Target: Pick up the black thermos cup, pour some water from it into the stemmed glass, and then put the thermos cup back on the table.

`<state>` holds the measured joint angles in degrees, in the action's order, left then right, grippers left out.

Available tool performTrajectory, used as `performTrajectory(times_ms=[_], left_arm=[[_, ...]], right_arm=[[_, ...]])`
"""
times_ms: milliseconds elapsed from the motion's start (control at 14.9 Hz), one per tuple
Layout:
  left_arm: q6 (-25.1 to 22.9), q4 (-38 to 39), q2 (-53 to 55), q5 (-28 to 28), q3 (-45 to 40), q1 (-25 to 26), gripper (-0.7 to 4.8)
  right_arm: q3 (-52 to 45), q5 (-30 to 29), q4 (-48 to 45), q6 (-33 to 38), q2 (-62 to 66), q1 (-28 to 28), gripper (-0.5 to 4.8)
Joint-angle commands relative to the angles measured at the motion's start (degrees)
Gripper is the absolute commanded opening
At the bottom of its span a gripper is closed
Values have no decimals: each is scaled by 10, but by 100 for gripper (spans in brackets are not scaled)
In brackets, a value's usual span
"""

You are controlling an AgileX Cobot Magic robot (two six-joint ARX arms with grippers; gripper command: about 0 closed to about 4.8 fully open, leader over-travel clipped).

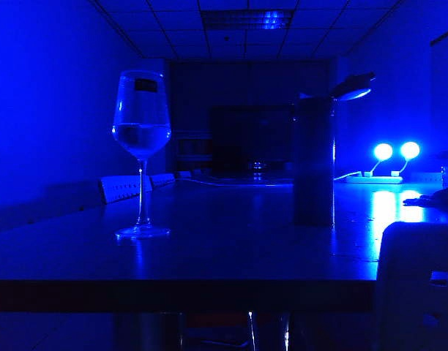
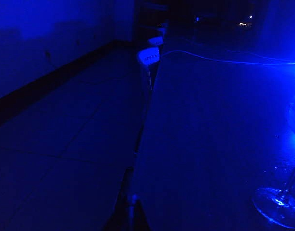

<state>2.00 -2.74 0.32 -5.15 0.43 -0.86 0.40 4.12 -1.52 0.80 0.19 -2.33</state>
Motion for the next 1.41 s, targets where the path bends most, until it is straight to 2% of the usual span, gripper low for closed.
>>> performTrajectory(times_ms=[67,402,469,536,603,670,871,1005,1139,1273,1407], left_arm=[[0,-6,1,0,0,1,-5],[0,-9,1,1,0,0,-5],[4,-19,1,2,2,0,12],[8,-42,1,5,2,0,165],[26,-51,1,15,10,0,365],[46,-45,1,38,24,0,479],[60,-6,4,132,89,0,479],[79,-3,22,145,146,0,479],[90,-24,90,178,204,0,479],[92,-79,186,208,257,-1,479],[92,-130,282,210,306,-5,479]], right_arm=[[-1,3,2,1,0,1,-5],[0,-1,-5,1,0,0,2],[7,-18,-11,1,0,0,102],[19,-21,-8,1,0,0,291],[34,-21,-7,1,0,0,427],[58,-21,-2,1,0,0,479],[153,-26,52,0,5,0,479],[222,-29,68,0,45,0,479],[288,-66,53,0,119,0,479],[334,-123,-8,5,208,0,479],[336,-129,-126,47,273,0,479]])
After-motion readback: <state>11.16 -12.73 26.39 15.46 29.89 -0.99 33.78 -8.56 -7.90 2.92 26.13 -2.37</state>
